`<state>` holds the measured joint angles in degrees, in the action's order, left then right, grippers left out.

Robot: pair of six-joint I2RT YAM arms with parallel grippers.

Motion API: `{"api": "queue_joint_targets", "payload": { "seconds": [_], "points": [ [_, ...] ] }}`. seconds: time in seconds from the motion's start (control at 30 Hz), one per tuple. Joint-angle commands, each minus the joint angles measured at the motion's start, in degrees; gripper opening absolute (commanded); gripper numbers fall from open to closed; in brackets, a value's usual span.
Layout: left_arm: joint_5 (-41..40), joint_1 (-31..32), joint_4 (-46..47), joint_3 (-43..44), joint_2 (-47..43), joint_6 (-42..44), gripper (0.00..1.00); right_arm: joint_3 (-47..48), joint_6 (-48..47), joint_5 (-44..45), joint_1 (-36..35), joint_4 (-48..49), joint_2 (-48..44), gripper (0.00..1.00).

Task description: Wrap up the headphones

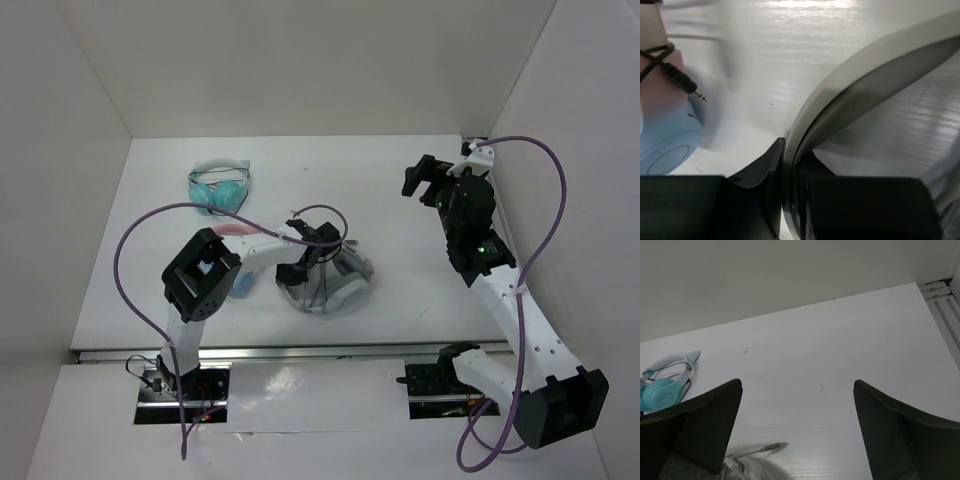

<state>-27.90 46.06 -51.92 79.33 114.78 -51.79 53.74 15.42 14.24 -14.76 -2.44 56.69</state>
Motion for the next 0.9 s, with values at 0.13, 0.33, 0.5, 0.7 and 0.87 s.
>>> {"api": "queue_joint_targets", "payload": {
  "seconds": [0.13, 0.33, 0.5, 0.7, 0.87],
  "points": [
    [-4.8, -0.4, -5.2, -8.6, 1.0, -5.8, 0.33, 0.1, 0.5, -1.2, -0.4, 3.5, -1.4, 0.99],
    [-7.9, -0.4, -7.1, -6.6, -6.1, -8.1, 0.57, 0.7, 0.5, -3.4, -0.4, 3.5, -0.8, 0.99],
    [-9.1, -0.4, -7.8, -1.6, -6.1, -5.6, 0.65, 1.2, 0.5, -4.0, -0.4, 2.9, -0.3, 0.99],
    [-9.1, 1.0, -7.7, 1.3, -4.5, -4.5, 0.72, 1.2, 0.5, -4.0, -0.4, 2.3, -0.3, 0.99],
    [-10.8, 2.2, -11.7, 5.9, -6.1, -5.7, 1.00, 1.7, 0.5, -4.5, -0.4, 2.3, -0.3, 0.99]
  ]
}}
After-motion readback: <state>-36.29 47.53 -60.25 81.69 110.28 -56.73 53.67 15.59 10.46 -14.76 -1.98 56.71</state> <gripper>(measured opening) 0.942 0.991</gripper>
